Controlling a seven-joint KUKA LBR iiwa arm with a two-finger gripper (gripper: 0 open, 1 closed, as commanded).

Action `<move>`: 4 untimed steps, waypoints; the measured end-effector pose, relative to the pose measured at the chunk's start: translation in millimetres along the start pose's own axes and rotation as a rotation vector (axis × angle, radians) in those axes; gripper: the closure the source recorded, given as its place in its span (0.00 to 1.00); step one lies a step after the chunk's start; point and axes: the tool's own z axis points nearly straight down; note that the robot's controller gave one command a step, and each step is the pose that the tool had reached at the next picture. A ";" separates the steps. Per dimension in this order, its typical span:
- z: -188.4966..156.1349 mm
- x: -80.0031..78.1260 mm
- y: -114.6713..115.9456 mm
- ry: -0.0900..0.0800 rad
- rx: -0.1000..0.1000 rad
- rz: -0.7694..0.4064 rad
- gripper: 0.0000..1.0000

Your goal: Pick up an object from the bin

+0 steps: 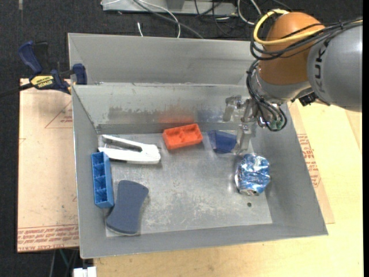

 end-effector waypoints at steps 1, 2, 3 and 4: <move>-5.5 -1.3 0.4 -0.007 0.001 -0.002 0.00; 83.8 -5.7 -13.3 -0.008 -0.002 0.241 0.00; 103.2 -7.0 -19.5 -0.013 0.000 0.089 0.00; 103.1 10.8 4.0 -0.009 -0.004 0.481 0.00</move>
Offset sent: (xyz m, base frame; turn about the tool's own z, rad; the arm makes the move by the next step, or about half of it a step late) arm 0.0048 -0.0160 -0.1035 0.2910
